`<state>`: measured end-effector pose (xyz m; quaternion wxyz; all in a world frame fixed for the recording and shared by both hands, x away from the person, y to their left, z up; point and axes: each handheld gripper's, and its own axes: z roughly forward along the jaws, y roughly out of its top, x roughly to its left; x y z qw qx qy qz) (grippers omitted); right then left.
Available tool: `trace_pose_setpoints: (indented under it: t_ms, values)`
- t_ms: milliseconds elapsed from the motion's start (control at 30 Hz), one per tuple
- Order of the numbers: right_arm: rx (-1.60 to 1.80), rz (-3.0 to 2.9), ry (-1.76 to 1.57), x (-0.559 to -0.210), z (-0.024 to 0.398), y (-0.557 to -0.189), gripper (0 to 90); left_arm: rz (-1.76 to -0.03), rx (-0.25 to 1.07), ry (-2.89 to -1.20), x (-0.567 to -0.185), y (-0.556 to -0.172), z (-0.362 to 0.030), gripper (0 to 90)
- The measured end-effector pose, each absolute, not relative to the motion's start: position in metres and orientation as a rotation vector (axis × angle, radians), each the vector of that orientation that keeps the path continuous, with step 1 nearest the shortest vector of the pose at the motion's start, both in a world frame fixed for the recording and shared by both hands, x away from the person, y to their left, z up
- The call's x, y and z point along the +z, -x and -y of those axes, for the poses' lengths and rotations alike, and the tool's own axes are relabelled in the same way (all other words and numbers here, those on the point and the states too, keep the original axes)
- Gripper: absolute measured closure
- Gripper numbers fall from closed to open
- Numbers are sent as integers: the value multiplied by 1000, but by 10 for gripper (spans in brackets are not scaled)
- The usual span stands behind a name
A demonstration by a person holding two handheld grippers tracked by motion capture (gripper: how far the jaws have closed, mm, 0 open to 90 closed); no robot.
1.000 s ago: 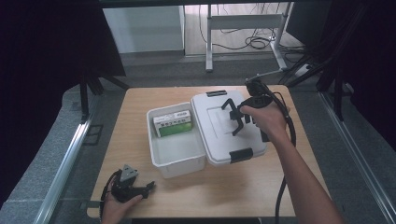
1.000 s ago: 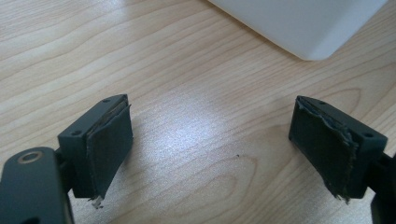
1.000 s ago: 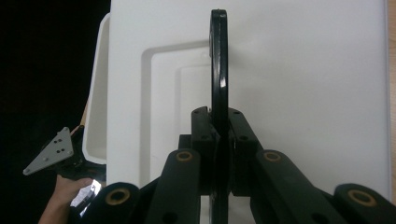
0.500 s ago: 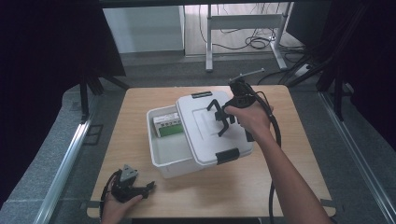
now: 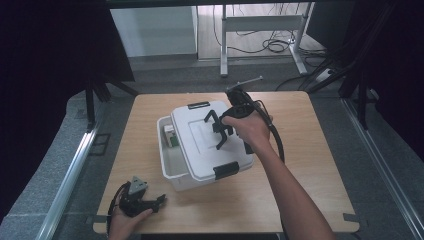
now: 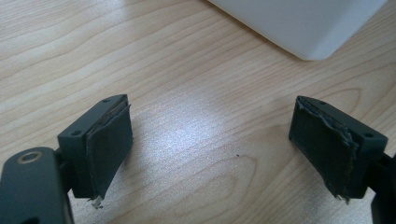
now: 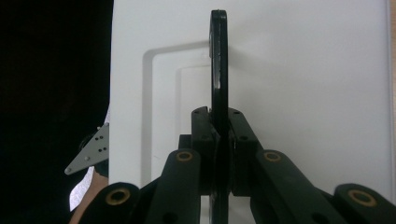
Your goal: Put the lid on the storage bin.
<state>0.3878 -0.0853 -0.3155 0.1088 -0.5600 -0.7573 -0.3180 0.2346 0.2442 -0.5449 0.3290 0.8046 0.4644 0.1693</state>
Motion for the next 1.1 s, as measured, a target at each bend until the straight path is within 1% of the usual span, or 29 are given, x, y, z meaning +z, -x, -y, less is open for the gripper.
trace_pose_setpoints:
  t_ms: [533, 1100]
  values:
    - [-889, 2211, 1637, -325, 47, -389, 842, -1215, 442, -2106, -545, -235, -244, 133]
    - [-852, 2193, 1676, -335, 22, -396, 841, -1212, 441, -2106, -545, -234, -244, 133]
